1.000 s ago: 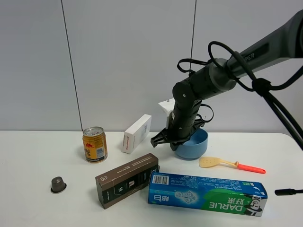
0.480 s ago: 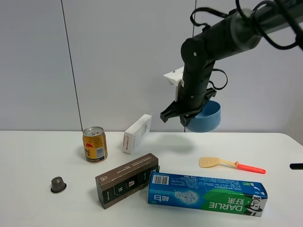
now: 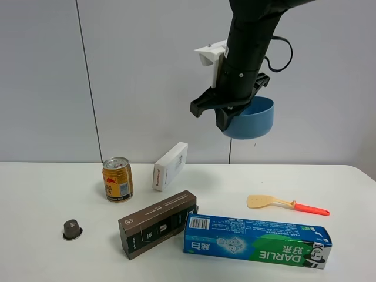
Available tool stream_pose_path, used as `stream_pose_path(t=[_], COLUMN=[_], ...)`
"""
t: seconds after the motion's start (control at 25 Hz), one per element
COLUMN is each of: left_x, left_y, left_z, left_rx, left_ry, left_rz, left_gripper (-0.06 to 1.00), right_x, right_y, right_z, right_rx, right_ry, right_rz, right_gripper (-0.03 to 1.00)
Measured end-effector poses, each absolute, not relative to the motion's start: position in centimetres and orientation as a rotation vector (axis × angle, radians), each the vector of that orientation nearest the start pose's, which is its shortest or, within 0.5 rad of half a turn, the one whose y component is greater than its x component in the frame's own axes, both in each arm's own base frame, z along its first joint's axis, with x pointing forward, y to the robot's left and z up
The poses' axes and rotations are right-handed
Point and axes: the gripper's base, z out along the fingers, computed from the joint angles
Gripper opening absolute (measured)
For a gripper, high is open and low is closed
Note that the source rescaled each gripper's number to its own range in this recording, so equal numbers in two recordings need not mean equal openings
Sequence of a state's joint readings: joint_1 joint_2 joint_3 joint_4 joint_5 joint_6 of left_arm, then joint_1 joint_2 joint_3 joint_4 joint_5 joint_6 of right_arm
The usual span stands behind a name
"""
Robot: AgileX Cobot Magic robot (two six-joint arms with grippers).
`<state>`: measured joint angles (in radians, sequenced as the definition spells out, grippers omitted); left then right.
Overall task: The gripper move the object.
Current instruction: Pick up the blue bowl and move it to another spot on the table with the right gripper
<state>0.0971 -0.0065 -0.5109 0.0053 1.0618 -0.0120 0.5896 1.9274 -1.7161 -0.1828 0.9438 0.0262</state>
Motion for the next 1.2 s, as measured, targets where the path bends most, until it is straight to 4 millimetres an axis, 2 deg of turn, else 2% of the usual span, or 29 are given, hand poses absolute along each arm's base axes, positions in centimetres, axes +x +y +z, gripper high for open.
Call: stream_pose_path(t=[0.36,0.8,0.92,1.04,1.2], left_x=[-0.7,-0.7,-0.7,-0.7,-0.7], left_y=[0.0,0.0,0.0,0.0,0.0], left_z=[28.0,28.0,28.0,28.0,28.0], left_rx=[-0.111,-0.111,-0.111,-0.111,-0.111], left_ry=[2.026,2.026,2.026,2.026,2.026], left_rz=[0.060,0.060,0.060,0.060,0.060], left_gripper=[1.00,1.00,1.00,1.00,1.00], right_x=[31.4,25.5,24.7,24.7,25.9], right_y=[25.9,31.7,32.6,33.6,35.3], right_z=[32.2,32.8,32.8,31.9,29.2], right_rx=[-0.964,-1.244,-1.289,-1.310,-1.301], right_ry=[2.429,2.290,2.248,2.226,2.206], right_rz=[0.114,0.311,0.345,0.353,0.359], right_gripper=[0.00,0.00,0.00,0.00,0.00])
